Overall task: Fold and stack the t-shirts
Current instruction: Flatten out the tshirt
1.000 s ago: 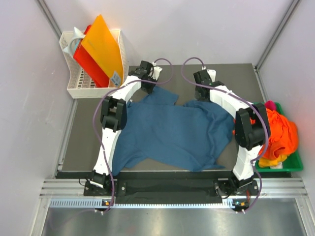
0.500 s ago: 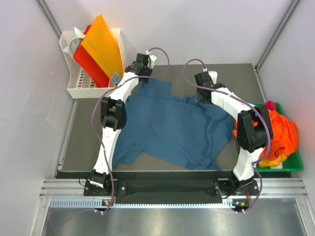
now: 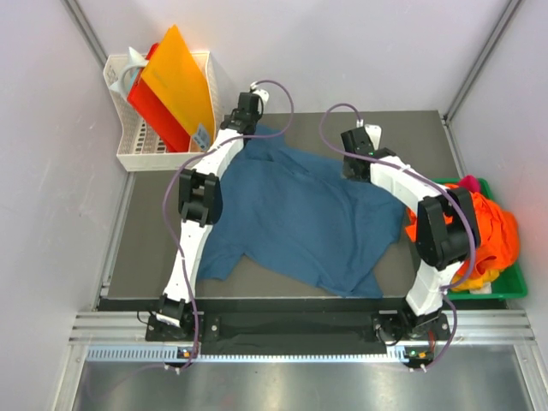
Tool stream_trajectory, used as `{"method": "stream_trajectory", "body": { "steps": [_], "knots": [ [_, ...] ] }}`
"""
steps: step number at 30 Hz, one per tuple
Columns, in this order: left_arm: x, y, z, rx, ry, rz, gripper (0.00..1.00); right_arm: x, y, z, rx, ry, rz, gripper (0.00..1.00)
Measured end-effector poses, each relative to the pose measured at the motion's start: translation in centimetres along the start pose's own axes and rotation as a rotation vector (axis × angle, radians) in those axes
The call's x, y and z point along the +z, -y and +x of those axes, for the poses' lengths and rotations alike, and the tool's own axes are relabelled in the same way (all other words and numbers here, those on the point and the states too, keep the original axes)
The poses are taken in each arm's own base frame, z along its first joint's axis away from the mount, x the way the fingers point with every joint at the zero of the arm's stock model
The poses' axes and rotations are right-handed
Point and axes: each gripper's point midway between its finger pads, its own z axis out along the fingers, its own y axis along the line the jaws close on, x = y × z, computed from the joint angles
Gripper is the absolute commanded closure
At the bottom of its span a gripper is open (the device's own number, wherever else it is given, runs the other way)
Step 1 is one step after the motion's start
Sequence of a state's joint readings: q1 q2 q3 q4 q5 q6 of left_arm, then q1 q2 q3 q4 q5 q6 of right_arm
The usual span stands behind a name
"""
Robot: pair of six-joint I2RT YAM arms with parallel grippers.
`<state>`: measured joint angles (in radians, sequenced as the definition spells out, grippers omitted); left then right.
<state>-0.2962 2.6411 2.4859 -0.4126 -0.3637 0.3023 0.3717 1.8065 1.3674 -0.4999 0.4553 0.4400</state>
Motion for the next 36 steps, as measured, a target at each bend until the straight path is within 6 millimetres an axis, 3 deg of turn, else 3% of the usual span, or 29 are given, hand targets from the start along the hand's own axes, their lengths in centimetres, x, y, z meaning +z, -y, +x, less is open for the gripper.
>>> {"method": "stream_trajectory", "body": {
  "steps": [2, 6, 8, 9, 11, 15, 16, 18, 25, 28, 32, 36],
  "knots": [
    [0.5, -0.6, 0.6, 0.013, -0.011, -0.041, 0.99, -0.3, 0.4, 0.1, 0.004, 0.008, 0.008, 0.38],
    [1.0, -2.2, 1.3, 0.031, -0.029, -0.091, 0.79, -1.0, 0.9, -0.4, 0.018, 0.031, 0.013, 0.34],
    [1.1, -3.0, 1.3, 0.024, -0.02, -0.106, 0.66, -1.1, 0.9, -0.7, 0.024, 0.039, 0.015, 0.31],
    [1.3, -3.4, 1.3, 0.02, -0.016, -0.113, 0.49, -1.1, 0.9, -0.8, 0.026, 0.042, 0.016, 0.3],
    [1.3, -4.1, 1.3, 0.011, -0.013, -0.12, 0.31, -1.1, 0.9, -0.8, 0.033, 0.043, 0.018, 0.3],
    [0.6, -4.1, 1.0, -0.021, -0.003, -0.066, 0.13, -1.0, 0.9, -1.0, 0.048, 0.043, 0.021, 0.35],
    [0.0, -3.9, 0.7, -0.028, 0.0, -0.041, 0.13, -0.8, 0.8, -1.1, 0.054, 0.041, 0.021, 0.41],
    [-1.5, -3.6, 0.0, -0.049, 0.011, 0.008, 0.14, -0.2, 0.8, -1.4, 0.064, 0.03, 0.024, 0.45],
    [-11.5, -4.2, -4.0, -0.113, 0.079, 0.183, 0.19, 3.8, 1.1, -2.7, 0.132, -0.013, 0.052, 0.39],
    [-15.0, -4.4, -4.6, -0.129, 0.1, 0.242, 0.2, 5.3, 1.3, -3.0, 0.15, -0.035, 0.07, 0.39],
    [-17.3, -2.9, -1.3, -0.121, 0.028, 0.318, 0.2, 7.1, 1.9, -3.1, 0.173, -0.072, 0.094, 0.39],
    [-17.0, -1.1, 3.4, -0.104, -0.089, 0.353, 0.2, 8.4, 3.9, -3.3, 0.226, -0.103, 0.122, 0.4]
  ]
}}
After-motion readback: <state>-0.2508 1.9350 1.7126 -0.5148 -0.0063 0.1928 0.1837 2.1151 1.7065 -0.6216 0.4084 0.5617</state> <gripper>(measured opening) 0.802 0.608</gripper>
